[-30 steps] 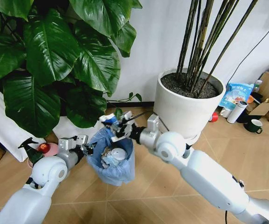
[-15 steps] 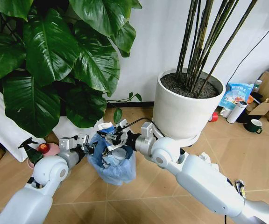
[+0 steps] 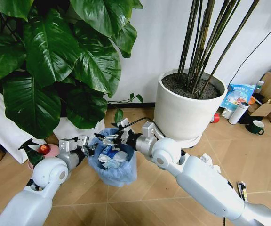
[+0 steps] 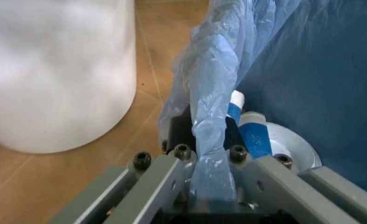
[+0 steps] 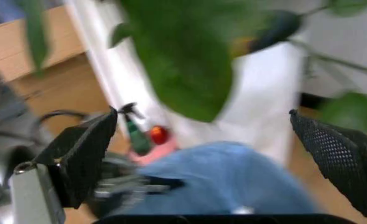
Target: Pick up the trash bin and place the garbage on the floor into it.
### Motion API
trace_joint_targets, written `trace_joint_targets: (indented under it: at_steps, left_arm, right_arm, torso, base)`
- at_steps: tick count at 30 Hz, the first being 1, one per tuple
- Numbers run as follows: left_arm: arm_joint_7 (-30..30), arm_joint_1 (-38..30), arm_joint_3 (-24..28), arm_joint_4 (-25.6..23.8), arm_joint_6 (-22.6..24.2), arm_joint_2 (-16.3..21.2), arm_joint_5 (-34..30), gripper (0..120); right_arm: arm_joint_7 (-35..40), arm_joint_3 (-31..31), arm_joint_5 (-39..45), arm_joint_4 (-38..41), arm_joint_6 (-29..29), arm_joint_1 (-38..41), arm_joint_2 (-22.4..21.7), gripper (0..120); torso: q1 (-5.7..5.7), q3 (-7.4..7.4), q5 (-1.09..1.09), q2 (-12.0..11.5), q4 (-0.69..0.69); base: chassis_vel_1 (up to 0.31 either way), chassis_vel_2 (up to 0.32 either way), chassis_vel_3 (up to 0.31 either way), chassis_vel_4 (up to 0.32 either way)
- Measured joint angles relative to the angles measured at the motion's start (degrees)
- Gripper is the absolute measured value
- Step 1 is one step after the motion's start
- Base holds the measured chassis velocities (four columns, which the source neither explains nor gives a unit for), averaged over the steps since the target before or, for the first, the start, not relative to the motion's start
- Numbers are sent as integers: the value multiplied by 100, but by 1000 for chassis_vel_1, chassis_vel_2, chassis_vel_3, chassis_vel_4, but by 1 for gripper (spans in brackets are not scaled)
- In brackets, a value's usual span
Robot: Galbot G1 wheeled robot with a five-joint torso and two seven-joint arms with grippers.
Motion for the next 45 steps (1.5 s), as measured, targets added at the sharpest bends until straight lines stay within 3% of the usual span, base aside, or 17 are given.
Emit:
trace_joint_targets:
  at_steps: [9,15,21,28,45]
  left_arm:
    - [-4,153,-137,-122,0,6,-4,0]
    - [-32,219,-166,-128,-1,-29,-2,0]
    - [-42,274,-194,-179,0,31,-18,0]
    - [-43,326,-194,-203,0,39,-24,0]
    - [-9,390,-184,-268,-1,47,-11,0]
  right_arm:
    - [30,1294,-403,370,18,-1305,-643,100]
    - [118,1818,-903,571,178,-1995,-727,100]
    - [132,2729,-1777,665,556,-3245,-379,100]
    - [-74,3604,-2085,948,626,-4167,47,100]
    - [-146,3952,-2226,1092,663,-4534,491,100]
  torso:
    - [0,0,1,1,-3]
    - [0,-1,0,1,-1]
    - [0,-1,1,1,-1]
    - [0,-1,-1,1,-2]
    - [-1,0,-1,1,0]
  base:
    - [0,0,0,0]
    - [0,0,0,0]
    - [0,0,0,0]
    - [0,0,0,0]
    - [-32,-35,36,38]
